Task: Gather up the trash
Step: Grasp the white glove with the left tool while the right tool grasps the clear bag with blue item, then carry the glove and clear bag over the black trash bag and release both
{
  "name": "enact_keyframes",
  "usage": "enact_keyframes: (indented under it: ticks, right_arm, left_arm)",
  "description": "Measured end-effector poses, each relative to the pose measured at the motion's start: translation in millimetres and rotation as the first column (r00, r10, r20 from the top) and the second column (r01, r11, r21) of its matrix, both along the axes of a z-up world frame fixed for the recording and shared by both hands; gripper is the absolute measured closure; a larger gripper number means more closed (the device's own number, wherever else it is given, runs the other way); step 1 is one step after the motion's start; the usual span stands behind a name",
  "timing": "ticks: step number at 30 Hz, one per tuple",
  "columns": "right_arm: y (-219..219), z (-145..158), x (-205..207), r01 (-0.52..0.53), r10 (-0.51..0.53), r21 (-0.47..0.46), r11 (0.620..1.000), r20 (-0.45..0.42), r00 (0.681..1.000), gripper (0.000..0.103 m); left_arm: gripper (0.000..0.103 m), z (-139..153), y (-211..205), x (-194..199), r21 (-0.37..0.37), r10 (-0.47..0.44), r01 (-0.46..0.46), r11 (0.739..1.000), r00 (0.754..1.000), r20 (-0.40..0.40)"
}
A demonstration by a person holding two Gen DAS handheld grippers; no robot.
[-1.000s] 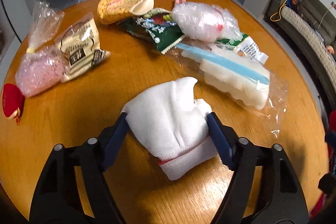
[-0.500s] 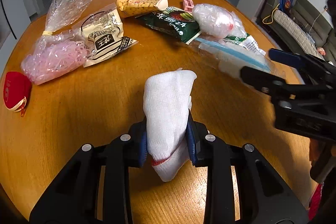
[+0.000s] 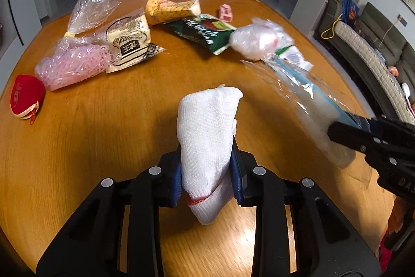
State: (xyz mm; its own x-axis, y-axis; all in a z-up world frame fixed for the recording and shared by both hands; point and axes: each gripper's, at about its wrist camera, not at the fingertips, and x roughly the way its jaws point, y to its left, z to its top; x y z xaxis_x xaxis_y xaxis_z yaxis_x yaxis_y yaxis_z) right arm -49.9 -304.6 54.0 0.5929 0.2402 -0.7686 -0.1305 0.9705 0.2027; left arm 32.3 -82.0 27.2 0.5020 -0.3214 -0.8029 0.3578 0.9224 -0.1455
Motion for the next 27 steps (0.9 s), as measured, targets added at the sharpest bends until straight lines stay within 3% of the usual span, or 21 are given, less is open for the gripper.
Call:
enact_keyframes:
  ticks: [8,14,21,25,27]
  right_arm:
    - [-43,10,-93,0.111,-0.115,0.067,0.992,0.056,0.992,0.074]
    - [-90,11,-162,0.277,-0.282,0.066,0.958,0.081,0.956,0.073]
    - [-146,8,-244,0.479,-0.481,0.054,0.876,0.076,0.873,0.073]
    - [-177,-1,-288,0.604,-0.607,0.062,0.795,0.054,0.793,0.073]
    - [-195,-9,-312,0.674,-0.678,0.075,0.735,0.028,0.735,0.073]
  left_arm:
    - [0.073,16,-43,-56,-0.039,-0.132,0.133,0.99,0.991,0.019]
    - [0.073,27,-117,-111,-0.052,-0.318,0.32,0.946,0.947,0.042]
    - [0.073,33,-224,-174,-0.04,-0.55,0.552,0.833,0.834,0.05]
    - [0.073,30,-283,-201,-0.017,-0.655,0.656,0.755,0.755,0.04]
    - [0.073,27,-309,-213,-0.006,-0.703,0.703,0.711,0.711,0.037]
